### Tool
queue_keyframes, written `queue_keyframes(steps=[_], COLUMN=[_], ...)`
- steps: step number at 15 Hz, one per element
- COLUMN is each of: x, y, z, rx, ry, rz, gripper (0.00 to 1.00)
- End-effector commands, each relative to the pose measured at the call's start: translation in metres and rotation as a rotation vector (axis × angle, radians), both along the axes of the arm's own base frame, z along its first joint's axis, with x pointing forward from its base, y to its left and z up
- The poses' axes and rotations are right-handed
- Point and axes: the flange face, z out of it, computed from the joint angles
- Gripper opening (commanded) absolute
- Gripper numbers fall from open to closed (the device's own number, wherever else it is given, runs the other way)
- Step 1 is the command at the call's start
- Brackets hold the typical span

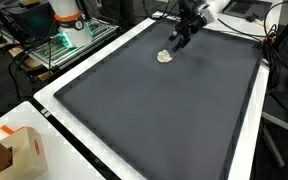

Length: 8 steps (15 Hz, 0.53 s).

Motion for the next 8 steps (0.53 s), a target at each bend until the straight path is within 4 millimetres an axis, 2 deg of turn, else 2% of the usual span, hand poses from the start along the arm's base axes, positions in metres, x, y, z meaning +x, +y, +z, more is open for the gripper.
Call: queue_keyframes(steps=[1, 8], x=[0.0, 0.012], y=[-0.001, -0.01], z=[0.012, 0.051], rx=[0.056, 0.302], ry=[0.009, 0.004], rz=[0.026, 0.091], gripper=[1.0, 1.0])
